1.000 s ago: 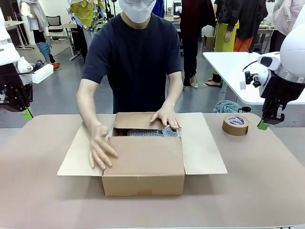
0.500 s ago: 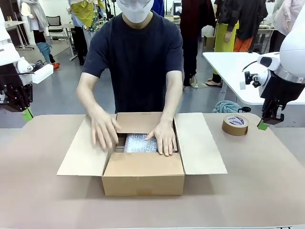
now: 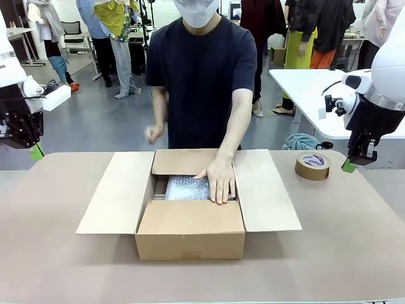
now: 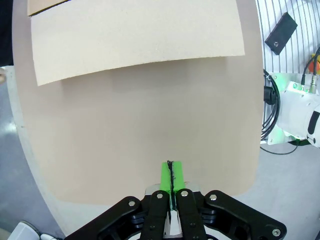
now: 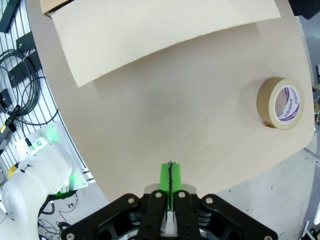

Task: Wrap the clocks to prevent damage.
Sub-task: Push the right (or left) flap of the Package Box to close it.

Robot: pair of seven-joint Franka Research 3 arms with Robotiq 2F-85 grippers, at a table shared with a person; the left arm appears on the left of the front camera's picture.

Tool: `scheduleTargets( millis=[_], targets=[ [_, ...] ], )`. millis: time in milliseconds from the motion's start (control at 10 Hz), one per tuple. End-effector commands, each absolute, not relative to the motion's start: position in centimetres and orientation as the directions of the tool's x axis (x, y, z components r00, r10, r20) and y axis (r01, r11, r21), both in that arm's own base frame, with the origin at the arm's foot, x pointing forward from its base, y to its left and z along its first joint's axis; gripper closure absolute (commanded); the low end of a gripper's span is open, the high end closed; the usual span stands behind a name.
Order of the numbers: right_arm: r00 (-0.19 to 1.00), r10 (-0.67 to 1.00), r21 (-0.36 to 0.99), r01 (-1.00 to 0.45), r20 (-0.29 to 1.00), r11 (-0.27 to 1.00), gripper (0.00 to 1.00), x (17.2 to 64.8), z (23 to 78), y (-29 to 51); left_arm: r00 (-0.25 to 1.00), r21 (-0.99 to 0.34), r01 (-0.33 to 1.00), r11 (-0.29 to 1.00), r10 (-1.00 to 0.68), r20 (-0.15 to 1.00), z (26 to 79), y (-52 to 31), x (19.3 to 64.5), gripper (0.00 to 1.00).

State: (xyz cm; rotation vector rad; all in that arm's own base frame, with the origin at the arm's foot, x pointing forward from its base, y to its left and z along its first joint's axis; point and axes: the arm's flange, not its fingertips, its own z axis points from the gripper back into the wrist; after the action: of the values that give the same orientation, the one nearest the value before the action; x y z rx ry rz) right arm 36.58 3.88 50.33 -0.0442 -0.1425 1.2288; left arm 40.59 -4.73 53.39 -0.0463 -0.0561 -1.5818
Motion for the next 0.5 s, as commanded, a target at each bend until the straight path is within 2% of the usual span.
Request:
scheduleTargets(
  millis=[0, 100, 300, 400],
  targets=[
    [0.325, 0.941, -0.106, -0.937, 0.091, 0.334, 0.99, 36.5, 50.2, 3.8, -0.051, -0.045, 0.997, -0.064, -0.969, 0.241, 54.0, -2.3, 42.4, 1.00],
    [0.325, 0.941, -0.106, -0.937, 0.091, 0.334, 0.99, 36.5, 50.2, 3.8, -0.109, -0.077, 0.986, -0.148, -0.923, 0.368, 52.9, -0.5, 44.5, 1.00],
    [0.325, 0.941, -0.106, -0.937, 0.091, 0.334, 0.99, 36.5, 50.2, 3.8, -0.046, -0.055, 0.994, -0.091, -0.836, 0.546, 47.4, 1.6, 44.0, 1.00],
    [0.325, 0.941, -0.106, -0.937, 0.091, 0.334, 0.99, 36.5, 50.2, 3.8, -0.025, -0.058, 0.996, -0.071, -0.820, 0.572, 45.4, 1.8, 45.6, 1.00]
  ],
)
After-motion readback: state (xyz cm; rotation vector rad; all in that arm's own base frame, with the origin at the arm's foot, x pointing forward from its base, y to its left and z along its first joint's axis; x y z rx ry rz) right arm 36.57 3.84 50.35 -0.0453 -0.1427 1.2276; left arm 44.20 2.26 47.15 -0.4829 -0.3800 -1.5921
